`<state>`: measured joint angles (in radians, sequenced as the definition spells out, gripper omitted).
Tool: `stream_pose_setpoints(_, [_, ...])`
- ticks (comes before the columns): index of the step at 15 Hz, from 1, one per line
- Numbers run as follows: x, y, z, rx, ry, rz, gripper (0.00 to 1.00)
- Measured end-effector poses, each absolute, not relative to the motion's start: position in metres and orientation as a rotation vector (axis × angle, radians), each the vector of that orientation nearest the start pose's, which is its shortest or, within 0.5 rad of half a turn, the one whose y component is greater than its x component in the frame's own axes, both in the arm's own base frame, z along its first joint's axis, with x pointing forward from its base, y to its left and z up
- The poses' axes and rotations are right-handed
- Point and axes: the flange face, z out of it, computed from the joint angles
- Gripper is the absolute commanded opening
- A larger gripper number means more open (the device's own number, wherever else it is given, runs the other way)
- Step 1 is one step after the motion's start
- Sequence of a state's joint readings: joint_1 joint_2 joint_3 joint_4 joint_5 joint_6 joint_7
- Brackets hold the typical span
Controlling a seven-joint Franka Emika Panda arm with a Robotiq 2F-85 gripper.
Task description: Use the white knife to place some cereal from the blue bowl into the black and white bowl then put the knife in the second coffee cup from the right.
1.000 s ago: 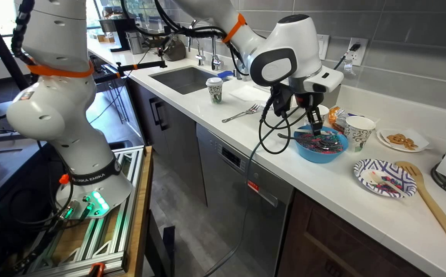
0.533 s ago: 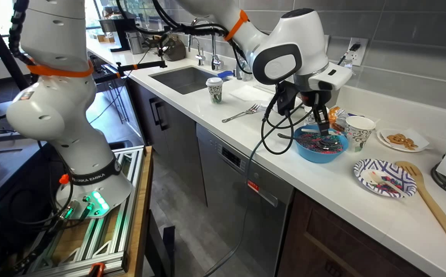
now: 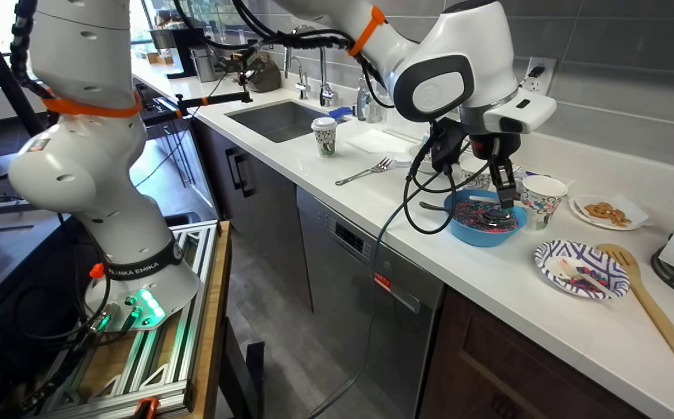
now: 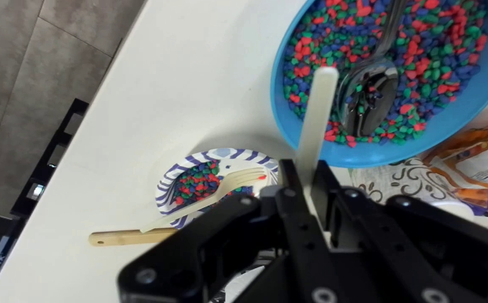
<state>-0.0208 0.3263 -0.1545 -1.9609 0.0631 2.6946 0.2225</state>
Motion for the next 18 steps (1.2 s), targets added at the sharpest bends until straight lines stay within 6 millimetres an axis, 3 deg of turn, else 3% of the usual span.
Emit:
stream_pose_setpoints(10, [0.671,-0.16,0.36,-3.048,0.786,-0.511,0.03])
stream_pose_setpoints(18, [0.704,-0.176,0.335,-3.084,0.809,-0.374,0.03])
